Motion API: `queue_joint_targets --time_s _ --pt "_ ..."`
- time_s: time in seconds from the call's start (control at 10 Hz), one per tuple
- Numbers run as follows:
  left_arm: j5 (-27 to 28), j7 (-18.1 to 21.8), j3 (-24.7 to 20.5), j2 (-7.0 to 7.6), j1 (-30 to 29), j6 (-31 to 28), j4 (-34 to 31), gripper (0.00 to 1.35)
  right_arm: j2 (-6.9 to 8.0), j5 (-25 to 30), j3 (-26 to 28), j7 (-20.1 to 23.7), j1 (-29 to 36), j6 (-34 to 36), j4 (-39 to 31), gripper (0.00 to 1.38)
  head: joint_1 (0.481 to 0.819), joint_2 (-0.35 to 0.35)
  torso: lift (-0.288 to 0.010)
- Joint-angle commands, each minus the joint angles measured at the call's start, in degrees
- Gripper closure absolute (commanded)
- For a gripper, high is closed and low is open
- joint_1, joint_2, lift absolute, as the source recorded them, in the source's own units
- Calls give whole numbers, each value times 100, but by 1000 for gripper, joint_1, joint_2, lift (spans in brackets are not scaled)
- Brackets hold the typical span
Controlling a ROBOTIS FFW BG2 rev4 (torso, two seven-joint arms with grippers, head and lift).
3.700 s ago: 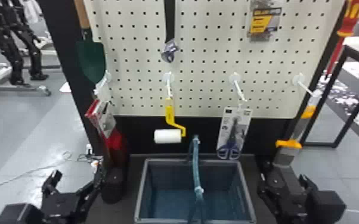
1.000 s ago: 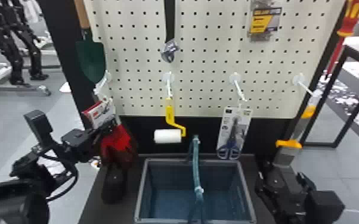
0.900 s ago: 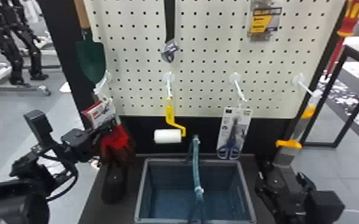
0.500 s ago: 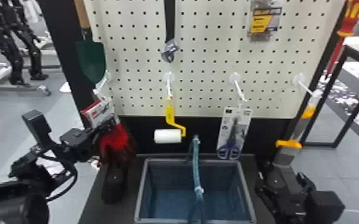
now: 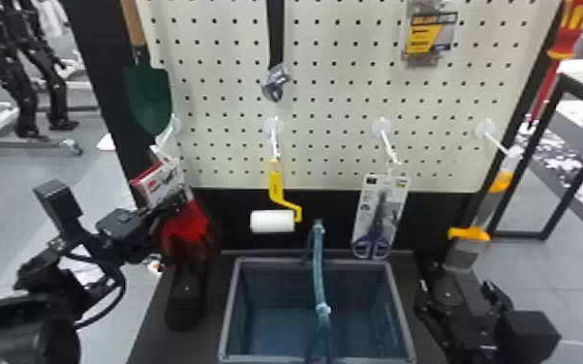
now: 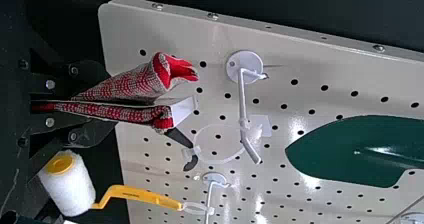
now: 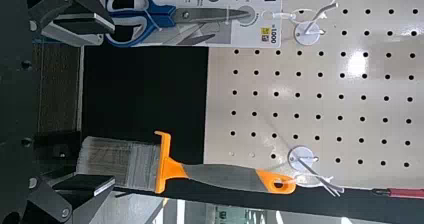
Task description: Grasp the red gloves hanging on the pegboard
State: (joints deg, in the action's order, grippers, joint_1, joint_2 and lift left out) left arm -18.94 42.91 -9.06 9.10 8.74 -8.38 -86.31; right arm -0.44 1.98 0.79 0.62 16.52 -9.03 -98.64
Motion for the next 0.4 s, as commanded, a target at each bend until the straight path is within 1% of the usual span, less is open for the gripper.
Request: queue_joint_targets --time_s 0.0,0.3 --pt "-13 -11 -8 -14 -4 29 0 1148 0 -4 0 0 0 -3 3 220 549 0 -100" --pt "-13 -20 -8 -14 -12 73 0 1147 0 -4 0 0 -8 -3 3 220 549 0 -100"
